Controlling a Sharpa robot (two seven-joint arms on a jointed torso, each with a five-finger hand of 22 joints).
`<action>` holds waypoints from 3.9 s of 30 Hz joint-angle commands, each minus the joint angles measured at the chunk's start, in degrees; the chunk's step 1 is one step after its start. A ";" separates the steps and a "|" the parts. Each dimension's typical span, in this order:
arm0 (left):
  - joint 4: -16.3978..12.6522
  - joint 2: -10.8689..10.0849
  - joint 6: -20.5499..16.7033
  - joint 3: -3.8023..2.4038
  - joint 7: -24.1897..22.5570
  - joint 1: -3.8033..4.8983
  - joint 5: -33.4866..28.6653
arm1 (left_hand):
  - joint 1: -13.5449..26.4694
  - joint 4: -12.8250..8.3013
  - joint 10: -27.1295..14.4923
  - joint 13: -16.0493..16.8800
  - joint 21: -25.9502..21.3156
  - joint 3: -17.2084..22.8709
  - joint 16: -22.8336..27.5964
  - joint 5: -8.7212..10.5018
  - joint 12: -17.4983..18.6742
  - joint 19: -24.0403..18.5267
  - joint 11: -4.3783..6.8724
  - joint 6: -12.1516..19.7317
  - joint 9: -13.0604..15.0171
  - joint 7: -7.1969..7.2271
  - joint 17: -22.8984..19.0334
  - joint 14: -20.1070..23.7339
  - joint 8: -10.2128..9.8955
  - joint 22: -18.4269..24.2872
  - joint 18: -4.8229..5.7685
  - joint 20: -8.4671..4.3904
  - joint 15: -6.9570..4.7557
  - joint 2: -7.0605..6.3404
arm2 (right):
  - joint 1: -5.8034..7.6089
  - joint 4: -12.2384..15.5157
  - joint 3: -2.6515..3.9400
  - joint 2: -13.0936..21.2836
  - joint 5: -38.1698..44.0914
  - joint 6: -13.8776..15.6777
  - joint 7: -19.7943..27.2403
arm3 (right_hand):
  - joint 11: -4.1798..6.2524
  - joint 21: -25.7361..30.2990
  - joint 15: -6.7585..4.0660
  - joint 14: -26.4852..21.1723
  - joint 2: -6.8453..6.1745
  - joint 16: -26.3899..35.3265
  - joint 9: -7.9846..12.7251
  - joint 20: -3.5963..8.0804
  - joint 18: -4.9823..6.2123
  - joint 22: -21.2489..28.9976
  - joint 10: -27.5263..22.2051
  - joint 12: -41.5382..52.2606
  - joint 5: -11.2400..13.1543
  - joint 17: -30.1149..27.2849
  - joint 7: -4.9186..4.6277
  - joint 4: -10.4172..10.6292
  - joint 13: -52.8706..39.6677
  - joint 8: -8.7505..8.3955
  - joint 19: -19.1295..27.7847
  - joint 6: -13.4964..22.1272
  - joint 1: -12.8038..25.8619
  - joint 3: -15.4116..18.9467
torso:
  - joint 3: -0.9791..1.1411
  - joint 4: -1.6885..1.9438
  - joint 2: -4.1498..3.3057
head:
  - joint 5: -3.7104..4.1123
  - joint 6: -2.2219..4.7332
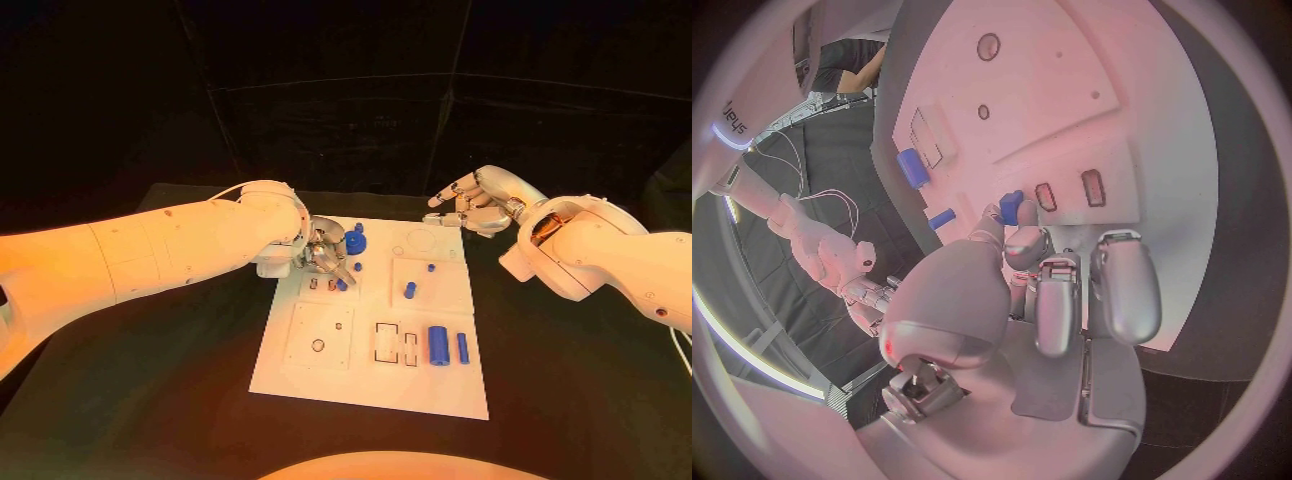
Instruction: Assemble the parts on the task board
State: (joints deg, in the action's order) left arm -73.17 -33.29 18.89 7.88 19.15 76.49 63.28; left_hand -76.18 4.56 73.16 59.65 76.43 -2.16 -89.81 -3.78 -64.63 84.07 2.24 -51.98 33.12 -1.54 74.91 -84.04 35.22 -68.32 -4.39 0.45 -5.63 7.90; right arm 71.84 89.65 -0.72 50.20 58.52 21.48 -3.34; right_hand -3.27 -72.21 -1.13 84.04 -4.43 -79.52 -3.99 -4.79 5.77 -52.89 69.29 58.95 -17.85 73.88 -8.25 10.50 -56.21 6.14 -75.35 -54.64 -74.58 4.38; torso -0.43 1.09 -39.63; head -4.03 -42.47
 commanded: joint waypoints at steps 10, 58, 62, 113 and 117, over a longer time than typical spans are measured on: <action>-2.58 -2.19 -3.61 0.11 0.15 -0.13 -2.33 | 8.23 -8.71 0.94 -0.54 -0.40 30.68 -0.19 -3.11 1.06 0.33 -0.52 -0.04 1.16 -0.61 15.09 -5.96 -0.60 -0.03 0.22 0.14 0.18 -8.39 | 0.11 -0.12 0.05 -0.17 0.19 -0.49 0.24 | 0.13 0.40 -0.20 2.45 0.75 0.41 -0.05 0.10 1.06 0.20 0.01 -0.20 -1.58 -0.12 0.11 -0.12 0.27 0.44 0.49 -0.29 -0.19 0.72 | -0.01 0.11 0.02 | 0.00 -0.29; -10.94 -10.32 -23.67 2.75 -0.62 -3.81 -0.28 | 12.48 -10.25 2.08 0.37 -0.33 40.50 -0.19 -2.84 0.05 0.60 -0.10 -0.01 3.30 -0.52 15.09 -5.96 1.04 -0.51 0.28 0.05 -0.05 -11.29 | 0.10 -1.04 0.04 -0.10 0.19 0.70 1.15 | 0.15 0.50 -0.23 2.50 1.06 0.46 -0.04 0.14 1.06 0.30 0.00 -0.25 -2.46 -0.11 0.14 0.04 0.44 0.56 0.43 -0.30 -0.16 1.05 | 0.16 0.44 -0.03 | -0.65 -0.98; -10.79 -10.27 -22.62 2.79 -0.51 -3.81 0.10 | 12.48 -10.29 2.04 0.30 -0.35 40.59 -0.19 -2.84 0.11 0.60 -0.10 0.01 3.33 -0.53 15.09 -5.96 1.05 -0.49 0.28 0.04 -0.05 -11.33 | 0.10 -1.05 0.04 -0.11 0.19 0.85 1.31 | 0.15 0.50 -0.23 2.50 1.06 0.46 -0.04 0.14 1.06 0.30 0.00 -0.25 -2.46 -0.11 0.14 0.04 0.44 0.56 0.43 -0.30 -0.16 1.05 | 0.16 0.40 -0.03 | -0.67 -1.04; -8.55 -8.14 -20.53 2.80 -0.44 -3.79 0.31 | 20.51 -5.31 4.57 4.09 1.25 34.16 -0.19 -2.44 -4.10 1.40 1.04 -2.93 4.92 0.97 15.09 -5.96 3.32 -3.23 0.73 -0.75 -0.95 -14.37 | 0.10 -1.10 0.04 -0.37 0.19 0.77 1.43 | 0.13 1.34 -0.22 2.24 1.07 1.26 -0.01 0.14 1.33 1.87 -0.80 -1.31 -2.66 -1.19 0.10 0.10 1.57 0.55 1.05 -0.16 -0.15 1.29 | 0.17 0.41 -0.06 | -0.24 -1.75; -8.52 -8.04 -20.77 2.80 -0.44 -3.79 0.31 | 21.07 -4.90 4.76 4.32 1.45 33.27 -0.19 -2.41 -4.39 1.50 1.14 -3.18 5.10 1.08 15.09 -5.96 3.59 -3.56 0.79 -0.85 -1.05 -14.58 | 0.10 -1.12 0.04 -0.39 0.19 0.69 1.39 | 0.12 1.44 -0.21 2.19 1.07 1.40 0.00 0.14 1.36 2.04 -0.90 -1.43 -2.68 -1.38 0.09 0.12 1.70 0.55 1.12 -0.14 -0.15 1.33 | 0.19 0.43 -0.04 | -0.17 -1.76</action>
State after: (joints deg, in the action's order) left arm -81.50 -41.55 -3.04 10.55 18.76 72.86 63.32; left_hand -55.62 -0.32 77.52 63.93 77.59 31.29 -89.81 -6.43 -68.78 84.02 3.49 -54.80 38.19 -0.41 74.94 -83.85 38.61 -71.88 -4.40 0.09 -6.25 -6.78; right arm 71.83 88.48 -0.73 49.86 58.56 21.84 -2.41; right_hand -3.07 -71.15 -1.13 84.04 -3.89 -78.31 -3.98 -4.58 6.69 -50.89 68.66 57.68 -20.13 72.55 -8.25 10.72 -54.55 6.43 -74.71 -54.64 -74.64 5.40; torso -0.25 1.51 -39.66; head -4.22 -44.23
